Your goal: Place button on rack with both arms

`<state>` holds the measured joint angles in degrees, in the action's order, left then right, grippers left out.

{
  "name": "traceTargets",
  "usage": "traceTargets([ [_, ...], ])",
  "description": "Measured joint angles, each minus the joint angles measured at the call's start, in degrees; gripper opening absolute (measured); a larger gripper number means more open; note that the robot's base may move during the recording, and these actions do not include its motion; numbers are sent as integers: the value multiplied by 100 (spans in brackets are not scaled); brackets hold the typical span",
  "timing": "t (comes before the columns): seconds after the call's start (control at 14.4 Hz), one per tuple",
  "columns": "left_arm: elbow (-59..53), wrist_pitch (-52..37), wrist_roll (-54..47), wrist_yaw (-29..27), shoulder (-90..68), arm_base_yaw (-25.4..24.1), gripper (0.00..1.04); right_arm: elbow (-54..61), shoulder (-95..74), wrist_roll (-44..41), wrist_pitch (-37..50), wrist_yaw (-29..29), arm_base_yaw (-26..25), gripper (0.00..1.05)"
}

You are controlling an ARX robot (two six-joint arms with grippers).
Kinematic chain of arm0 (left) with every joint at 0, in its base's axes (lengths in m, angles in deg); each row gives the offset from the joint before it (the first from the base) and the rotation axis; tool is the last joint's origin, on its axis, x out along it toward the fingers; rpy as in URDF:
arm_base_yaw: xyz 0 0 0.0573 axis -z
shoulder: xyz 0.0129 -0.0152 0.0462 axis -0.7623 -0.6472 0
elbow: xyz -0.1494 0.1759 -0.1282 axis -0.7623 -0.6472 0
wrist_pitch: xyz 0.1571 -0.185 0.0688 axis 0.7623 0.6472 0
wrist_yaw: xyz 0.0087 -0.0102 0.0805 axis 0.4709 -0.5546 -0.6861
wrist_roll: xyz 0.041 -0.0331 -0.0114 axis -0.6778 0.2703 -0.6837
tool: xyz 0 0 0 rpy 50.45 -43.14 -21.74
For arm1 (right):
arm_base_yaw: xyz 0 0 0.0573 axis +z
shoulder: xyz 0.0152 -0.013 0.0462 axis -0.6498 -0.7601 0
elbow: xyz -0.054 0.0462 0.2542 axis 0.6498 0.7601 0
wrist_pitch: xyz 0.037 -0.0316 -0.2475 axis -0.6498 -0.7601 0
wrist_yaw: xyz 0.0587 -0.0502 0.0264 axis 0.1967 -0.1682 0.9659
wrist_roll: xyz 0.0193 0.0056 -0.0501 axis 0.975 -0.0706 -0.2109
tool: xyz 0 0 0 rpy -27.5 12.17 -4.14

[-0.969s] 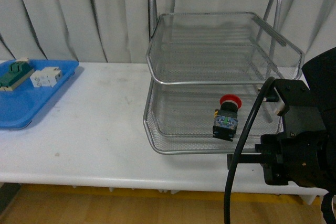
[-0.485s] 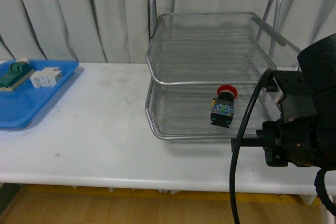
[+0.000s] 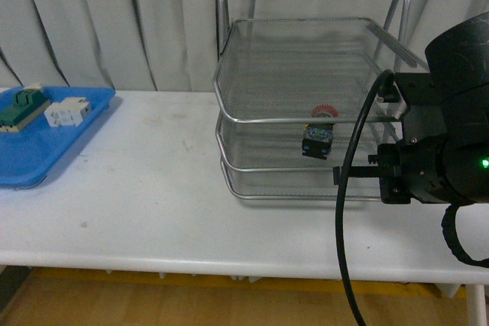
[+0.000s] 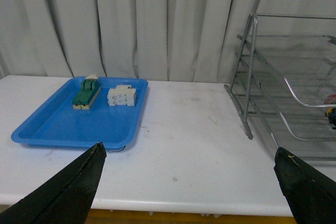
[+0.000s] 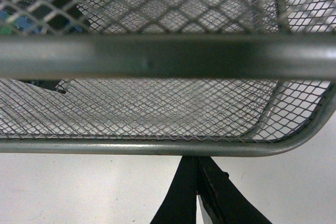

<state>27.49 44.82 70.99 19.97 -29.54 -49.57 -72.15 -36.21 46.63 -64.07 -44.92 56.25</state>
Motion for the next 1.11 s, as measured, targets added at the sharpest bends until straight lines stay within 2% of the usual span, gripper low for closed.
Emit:
traceTargets([
  [0.69, 2, 0, 0, 0, 0, 0, 98, -584, -341, -138, -273, -157, -155, 2],
  [0.9, 0, 0, 0, 0, 0, 0, 98, -227, 66, -55, -306, 131, -149, 2],
  [1.11, 0, 0, 0, 0, 0, 0, 98, 553, 743, 232, -245, 686, -136, 2],
])
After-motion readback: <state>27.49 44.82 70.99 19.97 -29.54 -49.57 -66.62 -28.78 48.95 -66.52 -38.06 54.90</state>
